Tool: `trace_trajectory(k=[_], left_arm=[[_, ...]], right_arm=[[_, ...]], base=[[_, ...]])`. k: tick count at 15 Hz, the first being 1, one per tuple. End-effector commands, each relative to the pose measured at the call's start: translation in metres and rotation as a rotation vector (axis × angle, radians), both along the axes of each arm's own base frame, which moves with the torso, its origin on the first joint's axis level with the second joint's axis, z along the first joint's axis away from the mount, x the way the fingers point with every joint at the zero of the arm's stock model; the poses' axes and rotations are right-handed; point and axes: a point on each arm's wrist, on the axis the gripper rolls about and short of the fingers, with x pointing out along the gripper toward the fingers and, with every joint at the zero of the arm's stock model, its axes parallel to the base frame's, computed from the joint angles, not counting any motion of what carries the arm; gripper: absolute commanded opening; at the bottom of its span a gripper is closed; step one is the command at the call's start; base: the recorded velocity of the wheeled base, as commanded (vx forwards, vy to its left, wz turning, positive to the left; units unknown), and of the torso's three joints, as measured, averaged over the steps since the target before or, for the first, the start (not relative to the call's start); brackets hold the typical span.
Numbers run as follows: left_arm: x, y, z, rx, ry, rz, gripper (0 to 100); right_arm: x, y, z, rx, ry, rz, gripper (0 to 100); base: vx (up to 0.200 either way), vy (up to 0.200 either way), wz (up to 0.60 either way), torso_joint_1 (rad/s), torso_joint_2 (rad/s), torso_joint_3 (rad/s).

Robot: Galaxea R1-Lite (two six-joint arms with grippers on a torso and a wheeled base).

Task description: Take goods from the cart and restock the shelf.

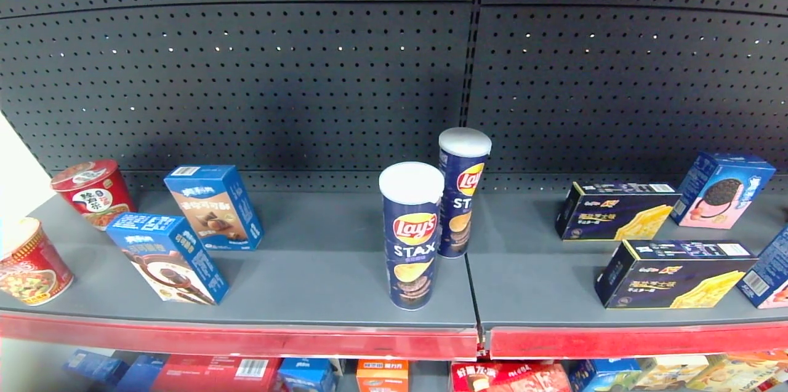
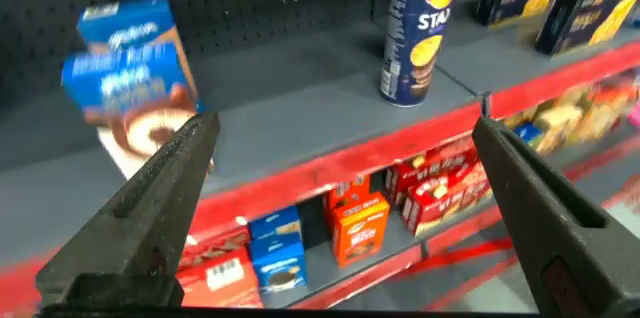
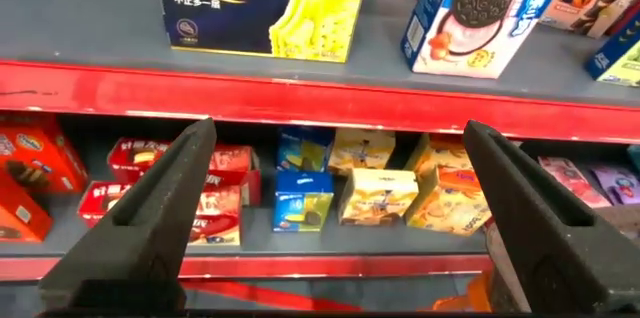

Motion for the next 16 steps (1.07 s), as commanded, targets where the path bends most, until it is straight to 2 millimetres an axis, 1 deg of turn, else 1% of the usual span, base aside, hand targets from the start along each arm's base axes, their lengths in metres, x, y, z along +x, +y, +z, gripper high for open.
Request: trace_trajectory(k=[1,2,3,5,6,8,10,11,13,14,16], left_arm=[[0.062,-0.008,0.029,0.092,0.167,-0.138,100],[0.064,-0.011,0.027,0.104,0.185,-0.171,100],[0.066,-0.015,0.015,0.170,0.263,-0.185,100],[0.081,-0.020,0.007,0.243,0.340,-0.168,100],[0.090,-0.021,0.006,0.254,0.370,-0.133,100],[0.116,-0.028,0.005,0.243,0.416,-0.003,100],[0.139,-0.038,0.009,0.245,0.406,0.049,100],[0.152,-0.050,0.011,0.239,0.380,0.067,100],[0.160,-0.061,0.016,0.233,0.380,0.034,100],[0.163,-0.067,0.015,0.241,0.387,0.005,100],[0.175,-0.078,0.011,0.255,0.415,-0.046,100]], right_arm=[[0.000,0.000,0.000,-0.001,0.003,-0.002,100],[0.000,0.000,0.000,-0.001,0.003,-0.002,100],[0.000,0.000,0.000,-0.002,0.003,-0.002,100],[0.000,0.000,0.000,-0.002,0.003,0.000,100],[0.000,0.000,0.000,-0.002,0.003,0.000,100],[0.000,0.000,0.000,0.001,0.003,0.001,100],[0.000,0.000,0.000,0.001,0.003,0.001,100],[0.000,0.000,0.000,0.001,0.002,0.001,100],[0.000,0.000,0.000,0.001,0.002,0.001,100],[0.000,0.000,0.000,0.001,0.002,0.001,100],[0.000,0.000,0.000,0.001,0.002,0.001,100]], base=[[0.000,0.000,0.00,0.000,0.00,0.000],[0.000,0.000,0.00,0.000,0.00,0.000],[0.000,0.000,0.00,0.000,0.00,0.000],[0.000,0.000,0.00,0.000,0.00,0.000],[0.000,0.000,0.00,0.000,0.00,0.000],[0.000,0.000,0.00,0.000,0.00,0.000],[0.000,0.000,0.00,0.000,0.00,0.000],[0.000,0.000,0.00,0.000,0.00,0.000],[0.000,0.000,0.00,0.000,0.00,0.000],[0.000,0.000,0.00,0.000,0.00,0.000],[0.000,0.000,0.00,0.000,0.00,0.000]])
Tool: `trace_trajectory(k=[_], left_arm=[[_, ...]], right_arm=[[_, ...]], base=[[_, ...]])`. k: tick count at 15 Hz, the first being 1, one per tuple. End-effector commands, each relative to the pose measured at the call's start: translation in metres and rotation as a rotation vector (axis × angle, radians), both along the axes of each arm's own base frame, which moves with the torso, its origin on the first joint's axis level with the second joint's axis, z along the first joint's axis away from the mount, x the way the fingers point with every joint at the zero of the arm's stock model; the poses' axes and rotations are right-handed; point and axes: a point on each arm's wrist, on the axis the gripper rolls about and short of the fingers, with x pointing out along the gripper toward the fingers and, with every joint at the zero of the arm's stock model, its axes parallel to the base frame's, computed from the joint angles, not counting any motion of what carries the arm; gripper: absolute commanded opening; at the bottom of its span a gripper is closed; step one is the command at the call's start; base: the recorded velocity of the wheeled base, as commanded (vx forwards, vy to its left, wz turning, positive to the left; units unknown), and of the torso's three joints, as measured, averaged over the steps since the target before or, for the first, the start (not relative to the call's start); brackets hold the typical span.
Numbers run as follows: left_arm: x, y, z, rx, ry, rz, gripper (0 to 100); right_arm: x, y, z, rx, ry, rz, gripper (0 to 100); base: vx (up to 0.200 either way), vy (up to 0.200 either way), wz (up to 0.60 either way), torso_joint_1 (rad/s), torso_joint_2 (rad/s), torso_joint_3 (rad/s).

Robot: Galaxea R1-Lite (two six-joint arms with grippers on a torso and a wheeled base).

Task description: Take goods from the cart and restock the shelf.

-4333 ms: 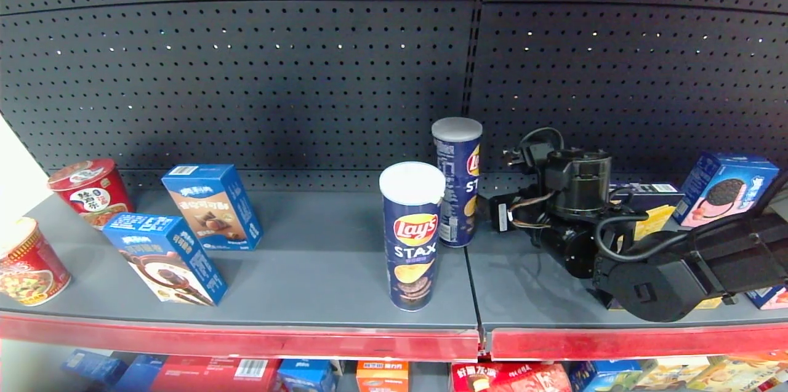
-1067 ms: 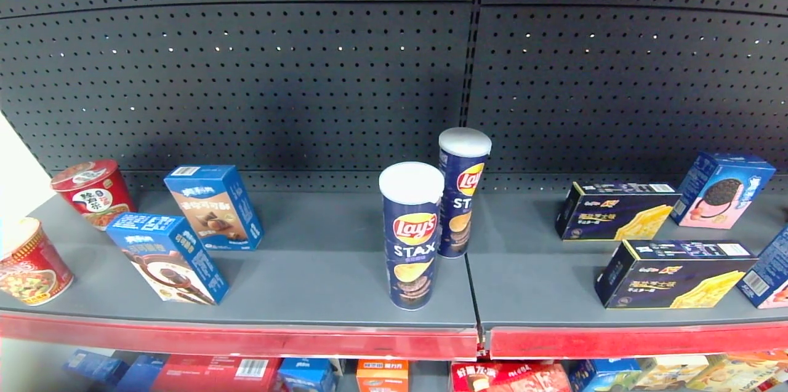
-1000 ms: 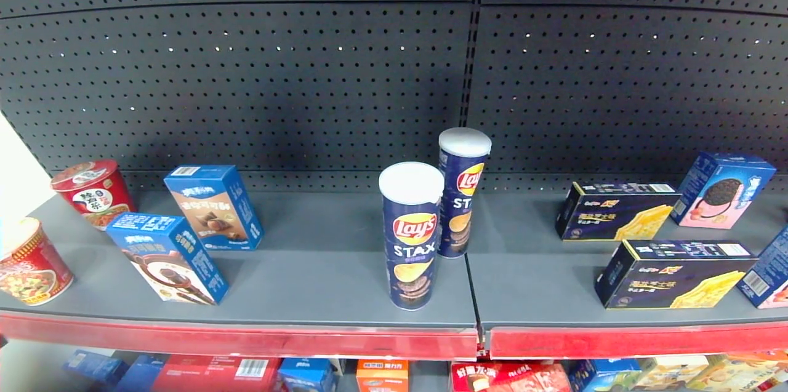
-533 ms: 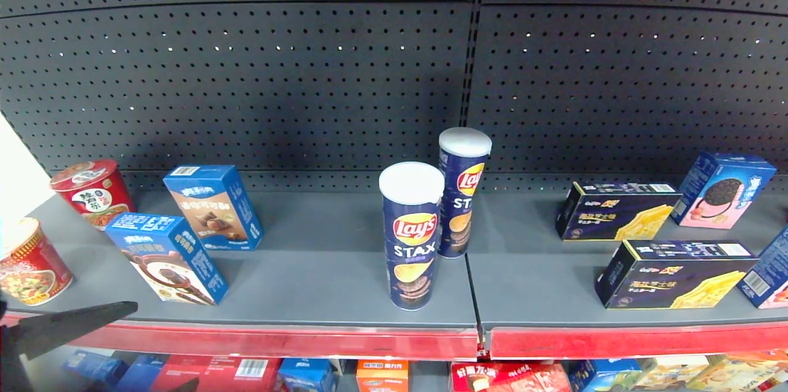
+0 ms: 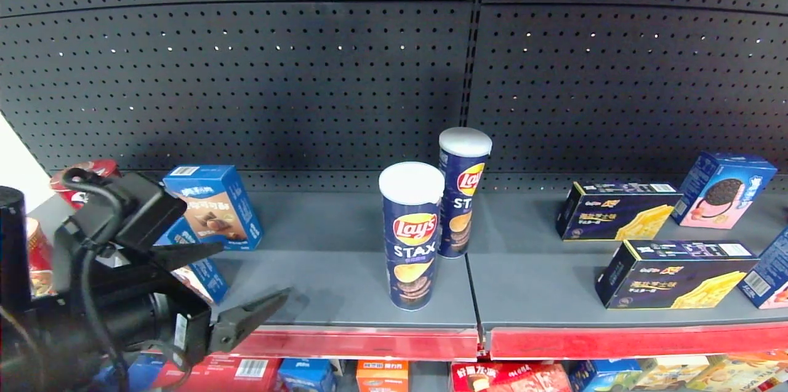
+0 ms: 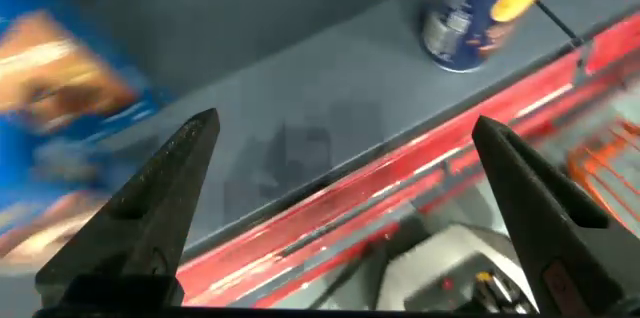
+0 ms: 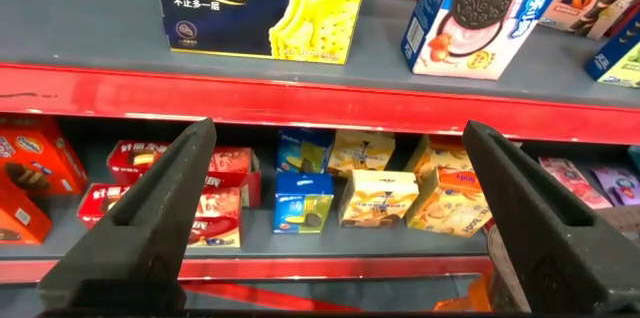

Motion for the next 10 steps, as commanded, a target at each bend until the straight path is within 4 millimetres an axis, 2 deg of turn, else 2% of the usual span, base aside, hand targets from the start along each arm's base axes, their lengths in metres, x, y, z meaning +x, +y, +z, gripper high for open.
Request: trace_trajectory(k=[1,4,6,10], left_arm=[[0.020,-0.015,-0.011,0.029,0.063,-0.033,100],[0.036,-0.024,-0.022,0.042,0.086,-0.032,100],[0.049,-0.037,-0.034,0.055,0.096,-0.047,100],[0.070,-0.048,-0.037,0.060,0.108,-0.031,100]], right_arm=[[0.001,0.000,0.000,-0.002,0.007,0.000,100],[0.000,0.000,0.000,-0.002,0.005,0.000,100],[0.001,0.000,0.000,-0.003,0.007,0.000,100],[0.001,0.000,0.000,-0.006,0.007,0.005,100]], base=[[0.000,0.000,0.00,0.000,0.00,0.000],[0.000,0.000,0.00,0.000,0.00,0.000],[0.000,0.000,0.00,0.000,0.00,0.000],[0.000,0.000,0.00,0.000,0.00,0.000]])
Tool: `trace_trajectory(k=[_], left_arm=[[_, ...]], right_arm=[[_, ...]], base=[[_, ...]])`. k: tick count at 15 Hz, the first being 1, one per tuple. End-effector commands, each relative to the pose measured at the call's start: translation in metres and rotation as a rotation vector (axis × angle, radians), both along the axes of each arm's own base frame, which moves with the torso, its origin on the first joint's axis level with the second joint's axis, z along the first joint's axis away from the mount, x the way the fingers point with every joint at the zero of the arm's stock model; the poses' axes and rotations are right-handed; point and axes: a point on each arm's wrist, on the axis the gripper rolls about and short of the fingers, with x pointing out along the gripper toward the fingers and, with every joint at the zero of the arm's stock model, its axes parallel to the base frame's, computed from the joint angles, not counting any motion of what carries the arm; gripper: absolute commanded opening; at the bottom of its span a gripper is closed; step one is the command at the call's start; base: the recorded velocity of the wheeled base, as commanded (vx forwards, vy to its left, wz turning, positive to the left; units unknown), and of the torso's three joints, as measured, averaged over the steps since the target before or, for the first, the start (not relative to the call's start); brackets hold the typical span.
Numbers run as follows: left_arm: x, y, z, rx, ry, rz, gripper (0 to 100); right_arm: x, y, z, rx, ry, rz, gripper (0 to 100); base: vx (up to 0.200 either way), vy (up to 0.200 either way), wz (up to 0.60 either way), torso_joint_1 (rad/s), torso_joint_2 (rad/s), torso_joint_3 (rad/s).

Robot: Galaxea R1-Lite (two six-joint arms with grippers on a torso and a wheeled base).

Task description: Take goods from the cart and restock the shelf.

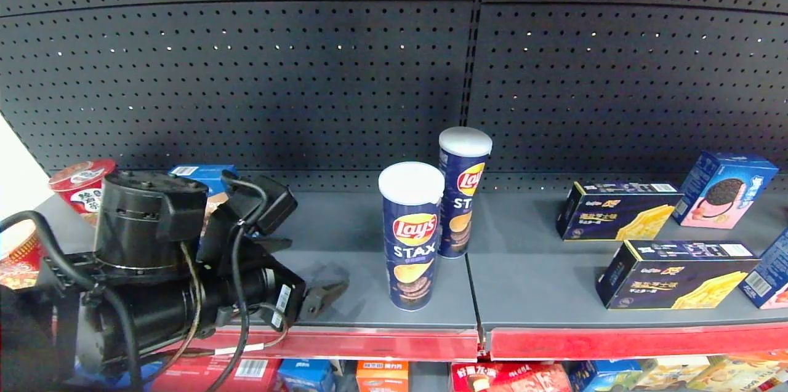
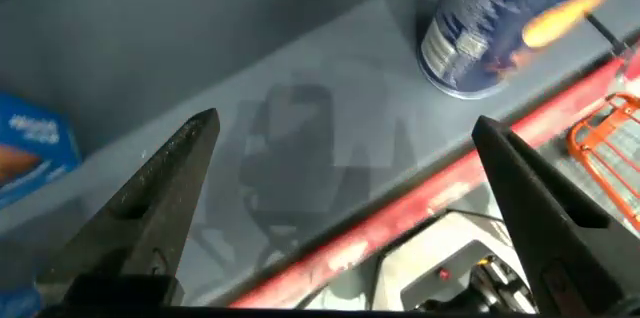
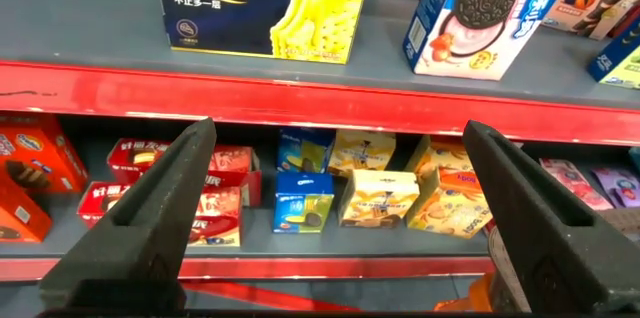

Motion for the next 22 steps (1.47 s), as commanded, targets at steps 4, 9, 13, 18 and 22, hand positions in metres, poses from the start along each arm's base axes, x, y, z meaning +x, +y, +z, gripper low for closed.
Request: trace_trajectory(k=[4,9,13,18,22], left_arm=[[0.033,-0.018,-0.008,0.019,0.023,0.013,100],[0.046,-0.030,-0.011,0.020,0.024,-0.002,100],[0.053,-0.043,-0.016,0.024,0.035,-0.031,100],[0.062,-0.053,-0.021,0.027,0.042,-0.044,100],[0.068,-0.057,-0.023,0.028,0.043,-0.048,100]], right_arm=[[0.000,0.000,0.000,-0.001,0.005,0.001,100],[0.000,0.000,0.001,-0.003,0.003,0.002,100],[0.000,0.000,0.001,-0.004,0.004,0.002,100],[0.000,0.000,0.000,-0.009,0.006,0.001,100],[0.000,0.000,0.001,-0.013,0.005,0.002,100]], base=[[0.000,0.000,0.00,0.000,0.00,0.000],[0.000,0.000,0.00,0.000,0.00,0.000],[0.000,0.000,0.00,0.000,0.00,0.000],[0.000,0.000,0.00,0.000,0.00,0.000],[0.000,0.000,0.00,0.000,0.00,0.000]])
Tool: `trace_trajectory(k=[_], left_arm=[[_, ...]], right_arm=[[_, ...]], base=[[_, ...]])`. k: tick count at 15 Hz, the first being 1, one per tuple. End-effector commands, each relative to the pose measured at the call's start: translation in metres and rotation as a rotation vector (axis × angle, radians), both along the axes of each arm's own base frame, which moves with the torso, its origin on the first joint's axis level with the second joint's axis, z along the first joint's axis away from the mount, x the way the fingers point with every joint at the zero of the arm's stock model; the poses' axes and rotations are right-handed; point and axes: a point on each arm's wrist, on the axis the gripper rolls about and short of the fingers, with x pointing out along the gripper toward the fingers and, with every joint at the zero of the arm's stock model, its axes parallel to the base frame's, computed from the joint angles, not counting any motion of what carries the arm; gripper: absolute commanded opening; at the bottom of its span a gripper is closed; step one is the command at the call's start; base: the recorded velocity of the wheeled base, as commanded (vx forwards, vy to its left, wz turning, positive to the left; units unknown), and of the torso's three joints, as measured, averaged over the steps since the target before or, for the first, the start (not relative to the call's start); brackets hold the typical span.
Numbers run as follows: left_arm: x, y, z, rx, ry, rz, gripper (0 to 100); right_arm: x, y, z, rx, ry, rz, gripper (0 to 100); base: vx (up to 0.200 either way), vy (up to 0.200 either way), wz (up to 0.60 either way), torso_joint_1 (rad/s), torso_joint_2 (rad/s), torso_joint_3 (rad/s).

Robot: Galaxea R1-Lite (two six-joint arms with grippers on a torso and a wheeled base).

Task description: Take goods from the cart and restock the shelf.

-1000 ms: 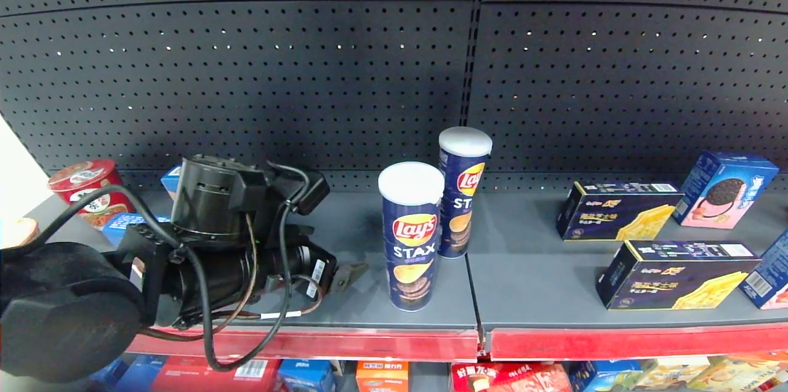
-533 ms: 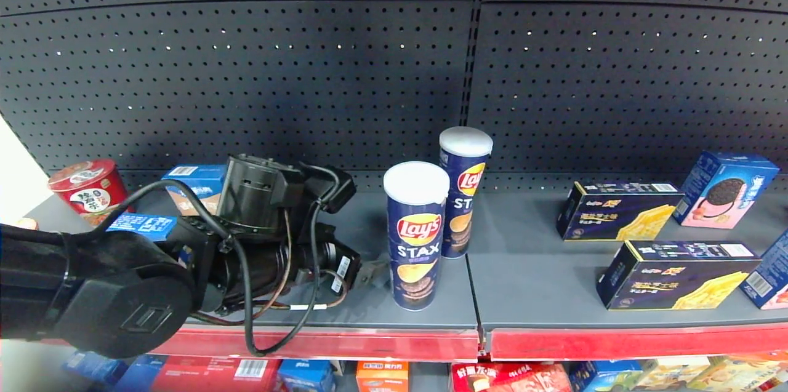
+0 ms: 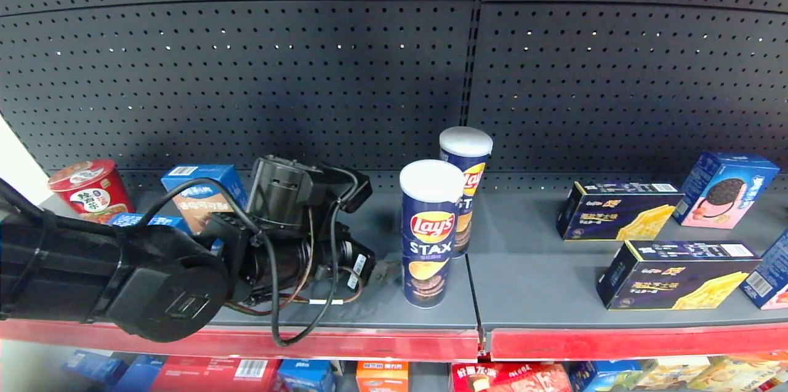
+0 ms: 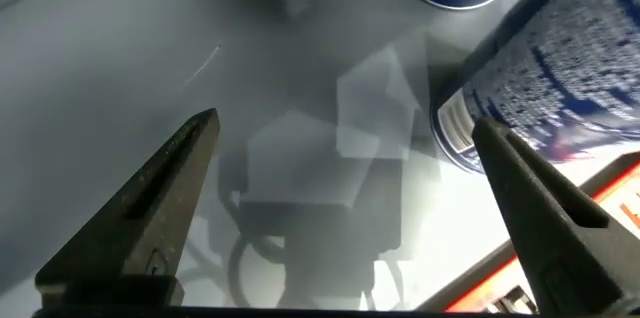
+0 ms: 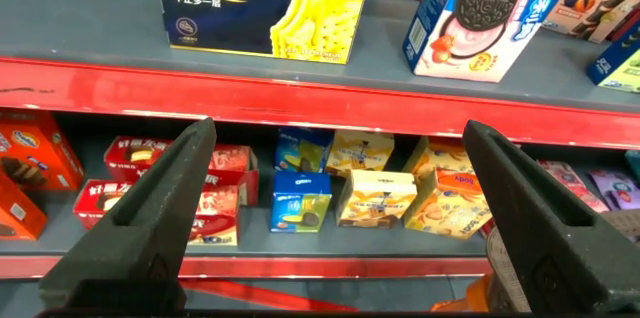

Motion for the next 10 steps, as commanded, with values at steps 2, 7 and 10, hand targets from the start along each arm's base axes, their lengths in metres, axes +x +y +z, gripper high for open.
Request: trace_trajectory(k=[2,7,10], left_arm=[[0.005,-0.002,-0.005,0.005,0.008,0.005,100],[0.014,-0.001,-0.007,0.006,0.008,0.022,100],[0.024,-0.008,-0.004,-0.006,-0.010,0.012,100]], right_arm=[[0.000,0.000,0.000,-0.002,0.002,0.000,100],[0.000,0.000,0.000,-0.002,0.003,0.001,100],[0.000,0.000,0.000,-0.002,0.003,0.001,100]], base=[[0.000,0.000,0.00,0.000,0.00,0.000],[0.000,0.000,0.00,0.000,0.00,0.000],[0.000,0.000,0.00,0.000,0.00,0.000]])
